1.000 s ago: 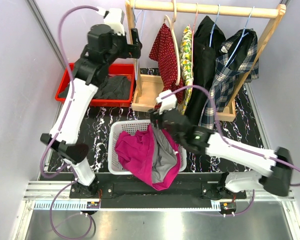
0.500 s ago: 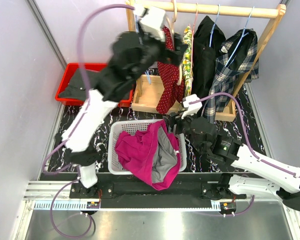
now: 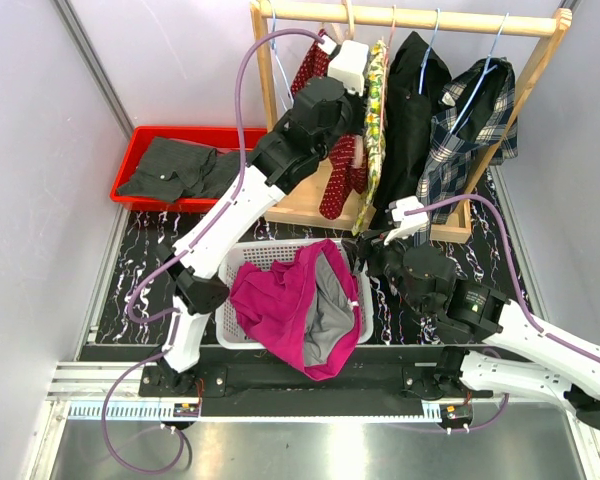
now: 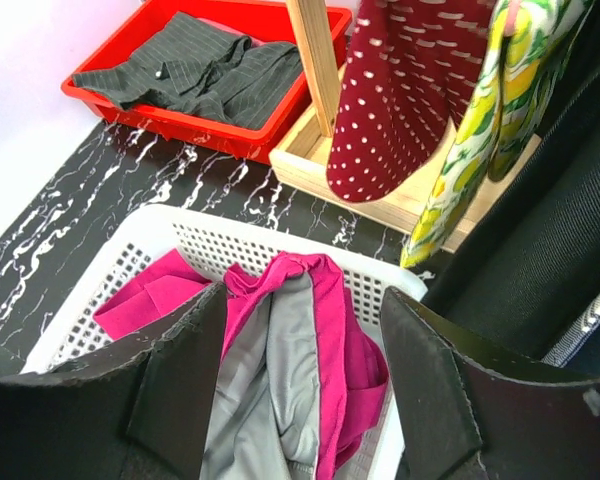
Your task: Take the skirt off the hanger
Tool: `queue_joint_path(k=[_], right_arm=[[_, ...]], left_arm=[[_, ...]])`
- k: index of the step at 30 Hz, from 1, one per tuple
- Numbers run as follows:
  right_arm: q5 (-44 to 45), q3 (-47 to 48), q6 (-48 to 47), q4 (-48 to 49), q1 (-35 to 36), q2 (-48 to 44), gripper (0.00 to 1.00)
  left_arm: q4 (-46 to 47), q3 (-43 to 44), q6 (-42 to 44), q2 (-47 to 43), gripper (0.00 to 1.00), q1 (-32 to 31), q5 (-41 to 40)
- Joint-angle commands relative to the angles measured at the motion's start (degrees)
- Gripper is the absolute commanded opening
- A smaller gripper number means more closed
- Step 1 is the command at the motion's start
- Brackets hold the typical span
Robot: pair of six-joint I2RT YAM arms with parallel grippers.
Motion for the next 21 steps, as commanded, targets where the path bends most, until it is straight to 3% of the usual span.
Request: queue_joint_path(k=[1, 4, 10, 11, 21], right_arm=[[2.21, 0.27, 1.01, -0.95, 0.65, -0.51, 0.7], [2.74, 0.53, 0.75, -1.04, 0.56, -0.42, 0.7], [3.62, 1.58, -1.01, -0.86, 0.56, -0.51, 0.7], [3.62, 1.58, -1.18, -0.77, 0.56, -0.33, 0.69], [3.27, 2.99, -2.24, 0.81, 0.56, 1.95, 0.66]], left_arm=[[3.17, -0.69, -0.74, -3.67, 0.24, 1.86, -2.47], [3.0, -2.89, -0.56, -4.73, 0.15, 2.74, -2.21], [3.17, -5.18, -0.3, -6.22, 0.06, 4.41, -2.03], [3.08, -5.09, -0.21, -6.31, 0.0, 4.59, -1.94], [2.56, 0.88, 1.45, -9.55, 0.0, 6.26, 0.6]])
